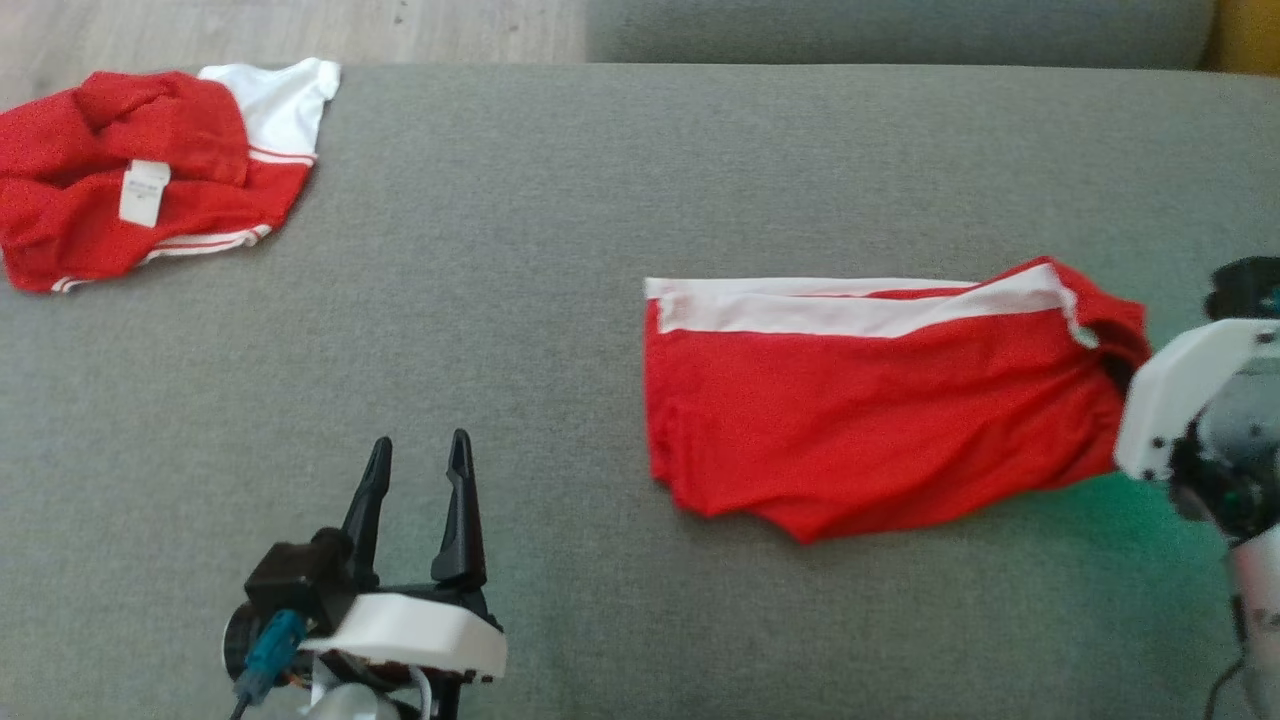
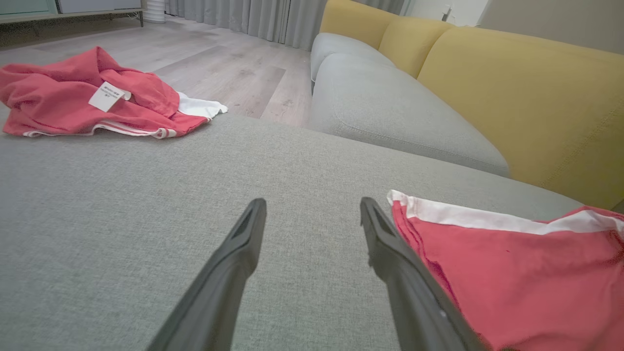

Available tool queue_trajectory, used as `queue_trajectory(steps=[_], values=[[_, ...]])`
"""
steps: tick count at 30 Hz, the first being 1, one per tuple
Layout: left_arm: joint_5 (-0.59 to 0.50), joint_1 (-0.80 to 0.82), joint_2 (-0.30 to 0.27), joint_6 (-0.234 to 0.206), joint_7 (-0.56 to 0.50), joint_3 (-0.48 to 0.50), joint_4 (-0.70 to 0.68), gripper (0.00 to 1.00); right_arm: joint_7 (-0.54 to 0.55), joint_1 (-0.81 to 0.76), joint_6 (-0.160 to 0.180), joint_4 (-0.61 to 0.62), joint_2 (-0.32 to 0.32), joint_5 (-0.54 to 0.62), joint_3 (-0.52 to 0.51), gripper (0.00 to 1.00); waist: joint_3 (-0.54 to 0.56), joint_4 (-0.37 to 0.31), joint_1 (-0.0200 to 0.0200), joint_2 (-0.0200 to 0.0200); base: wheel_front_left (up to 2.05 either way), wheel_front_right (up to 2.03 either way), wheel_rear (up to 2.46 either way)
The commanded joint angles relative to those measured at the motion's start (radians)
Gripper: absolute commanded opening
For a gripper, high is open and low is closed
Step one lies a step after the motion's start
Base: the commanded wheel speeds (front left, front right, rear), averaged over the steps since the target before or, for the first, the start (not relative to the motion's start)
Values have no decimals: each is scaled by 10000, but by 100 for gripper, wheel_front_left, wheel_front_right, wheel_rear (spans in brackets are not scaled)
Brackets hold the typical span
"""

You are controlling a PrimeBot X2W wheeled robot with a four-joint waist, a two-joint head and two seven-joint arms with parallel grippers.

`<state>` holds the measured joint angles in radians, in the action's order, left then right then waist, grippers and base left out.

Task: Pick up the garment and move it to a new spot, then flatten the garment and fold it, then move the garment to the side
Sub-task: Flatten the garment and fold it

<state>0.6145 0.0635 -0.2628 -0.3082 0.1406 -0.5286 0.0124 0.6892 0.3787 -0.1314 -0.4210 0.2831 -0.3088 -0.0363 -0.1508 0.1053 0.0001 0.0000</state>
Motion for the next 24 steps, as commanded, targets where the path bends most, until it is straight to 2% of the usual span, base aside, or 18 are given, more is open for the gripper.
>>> queue_trajectory(steps=[1,5,11,15,19,24], values=[[-135,473,-143,-57,3,275,-358,100,125,167,7,538,294,-129,49,0,7,-111,-1,0,0,0,0],[-132,482,-173,-74,-28,269,-380,100,317,28,7,827,151,-581,-20,0,-1,-221,-1,0,0,0,0],[-110,561,-242,-105,-70,317,-422,100,896,-38,7,1927,-978,-2258,323,0,8,-327,-1,0,0,0,0],[-88,592,-289,-136,-60,377,-450,100,1118,-32,7,2560,-1667,-2846,763,0,42,-275,-1,0,0,0,0],[-54,597,-285,-136,-54,373,-453,100,1013,46,7,2514,-2171,-3003,1033,0,63,-102,-1,0,0,0,0],[-21,656,-218,-107,-27,322,-422,100,404,275,7,1758,-2319,-3053,1522,0,32,233,-1,0,0,0,0]])
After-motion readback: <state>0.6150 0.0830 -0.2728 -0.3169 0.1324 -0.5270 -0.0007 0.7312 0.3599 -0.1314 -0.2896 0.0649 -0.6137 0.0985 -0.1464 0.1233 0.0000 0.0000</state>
